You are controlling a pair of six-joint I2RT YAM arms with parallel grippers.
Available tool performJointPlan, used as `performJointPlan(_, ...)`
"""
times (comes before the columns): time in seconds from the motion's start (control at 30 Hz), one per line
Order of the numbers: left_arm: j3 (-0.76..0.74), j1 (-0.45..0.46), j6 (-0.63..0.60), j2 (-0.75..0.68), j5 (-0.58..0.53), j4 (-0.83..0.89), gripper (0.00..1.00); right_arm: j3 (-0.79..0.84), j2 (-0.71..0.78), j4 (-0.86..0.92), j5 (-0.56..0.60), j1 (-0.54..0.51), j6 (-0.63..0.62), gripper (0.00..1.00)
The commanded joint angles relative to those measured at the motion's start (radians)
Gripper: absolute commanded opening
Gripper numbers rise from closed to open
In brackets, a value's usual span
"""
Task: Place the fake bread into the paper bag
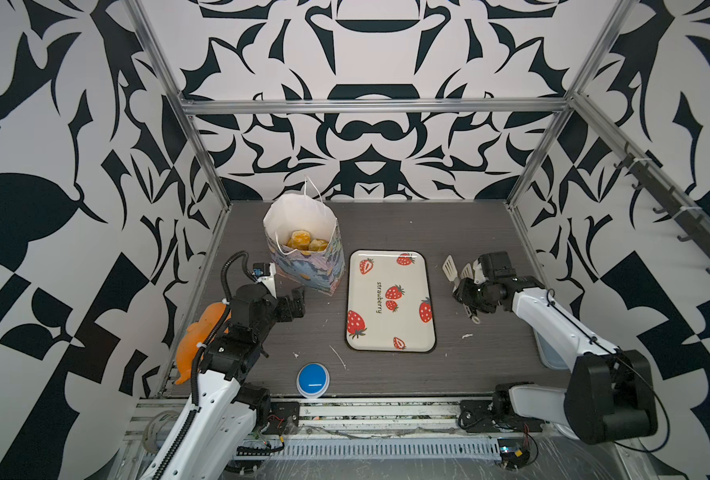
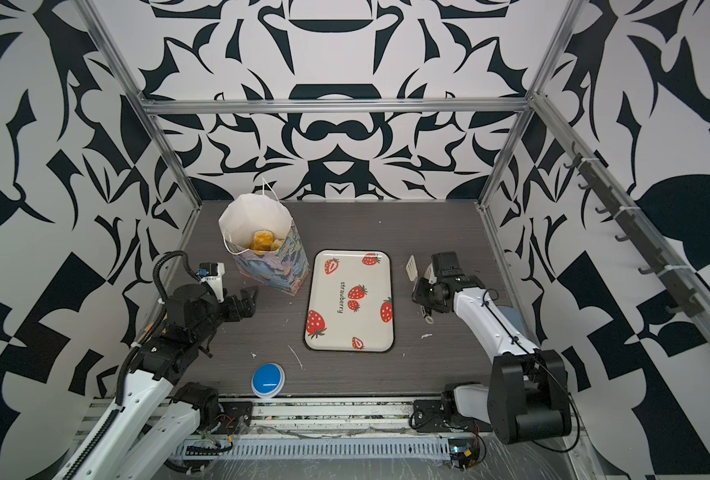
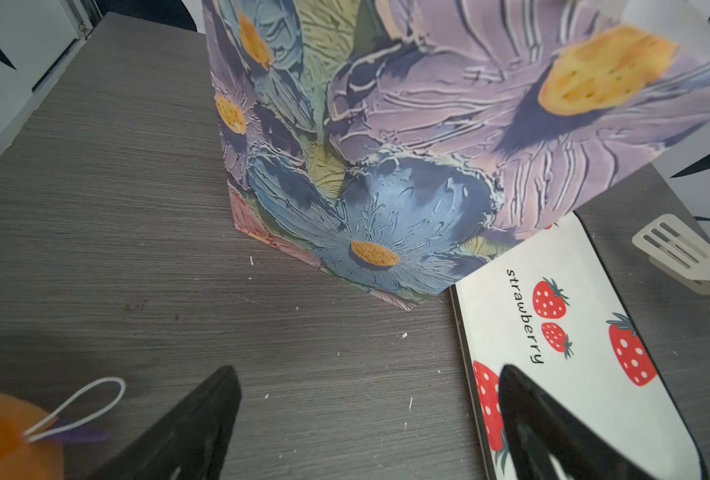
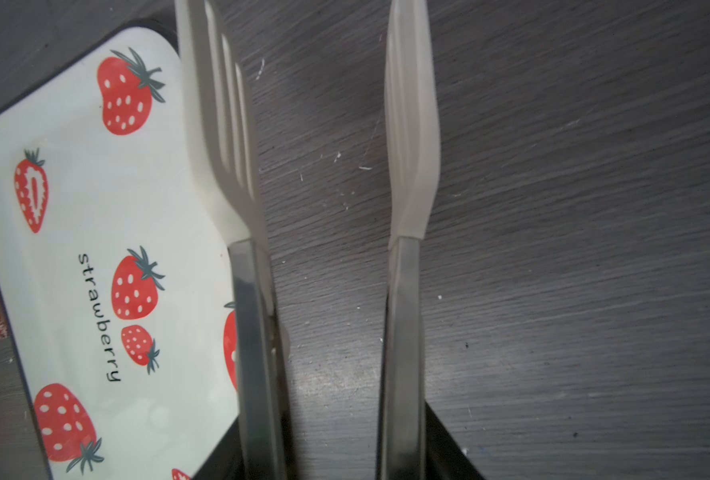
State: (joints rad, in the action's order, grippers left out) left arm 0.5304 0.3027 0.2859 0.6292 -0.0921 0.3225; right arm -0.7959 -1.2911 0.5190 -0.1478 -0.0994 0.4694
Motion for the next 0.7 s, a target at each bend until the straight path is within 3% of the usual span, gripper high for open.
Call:
performJointPlan(0.0,-0.027,0.028,-0.040,0.003,-0.037,-0.097,0.99,0.001,-0.010,-0.064,0.034,0.002,0.004,0.50)
performJointPlan(0.3,-0.092,0.065,-0.141,0.030,-0.050,-0.217,0.99,-0.008,-0.129,-0.095,0.056,0.002,0.008,0.49)
performJointPlan(0.67,-0.101,0.067,-0.154,0.068,-0.125,-0.256,0.99,-0.008,-0.210,-0.095,0.102,0.003,0.009,0.49)
